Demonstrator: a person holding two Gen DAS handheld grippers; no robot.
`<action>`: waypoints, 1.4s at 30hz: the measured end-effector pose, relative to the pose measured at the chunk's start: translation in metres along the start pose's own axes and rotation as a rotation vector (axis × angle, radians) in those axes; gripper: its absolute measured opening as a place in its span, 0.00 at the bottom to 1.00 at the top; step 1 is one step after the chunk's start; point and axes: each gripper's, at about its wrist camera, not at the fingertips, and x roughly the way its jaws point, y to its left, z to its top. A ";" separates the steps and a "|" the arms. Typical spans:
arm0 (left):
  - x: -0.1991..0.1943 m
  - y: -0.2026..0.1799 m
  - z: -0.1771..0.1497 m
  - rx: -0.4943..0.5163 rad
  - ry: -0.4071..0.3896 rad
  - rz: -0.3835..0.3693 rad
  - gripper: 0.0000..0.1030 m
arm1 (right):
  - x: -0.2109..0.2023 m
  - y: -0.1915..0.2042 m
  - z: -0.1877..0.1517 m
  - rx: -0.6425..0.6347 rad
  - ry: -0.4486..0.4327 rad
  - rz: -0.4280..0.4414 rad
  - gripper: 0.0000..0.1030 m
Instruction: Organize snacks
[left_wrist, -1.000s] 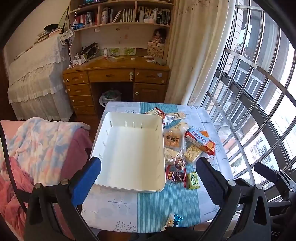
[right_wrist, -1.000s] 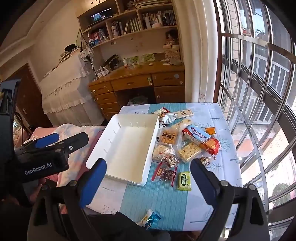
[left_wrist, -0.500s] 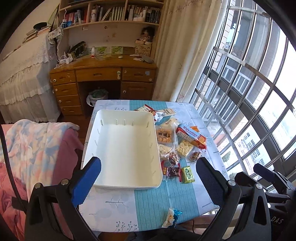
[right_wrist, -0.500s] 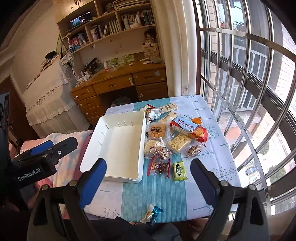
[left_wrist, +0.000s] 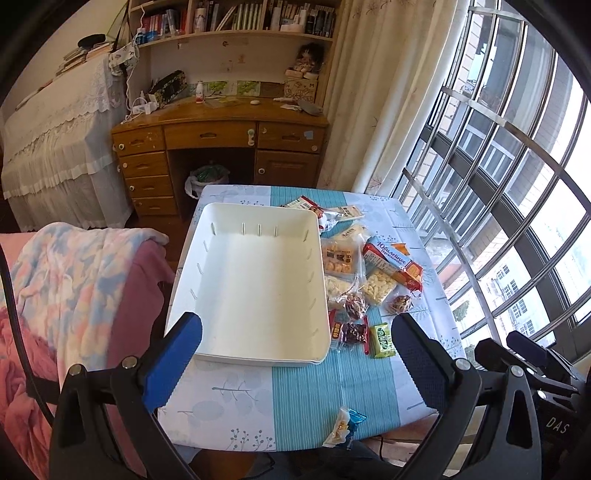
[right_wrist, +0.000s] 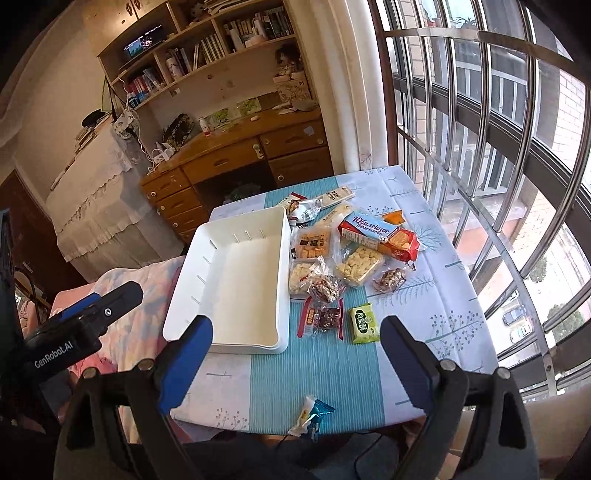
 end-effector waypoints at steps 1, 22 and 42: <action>0.001 -0.002 -0.001 -0.004 0.001 0.004 0.99 | 0.000 -0.004 0.001 -0.006 -0.003 -0.001 0.90; 0.061 -0.065 -0.047 -0.407 0.144 0.185 0.99 | 0.059 -0.071 0.033 -0.445 0.124 0.156 0.90; 0.164 -0.028 -0.205 -0.974 0.600 0.156 0.97 | 0.184 -0.105 0.002 -0.439 0.539 0.165 0.90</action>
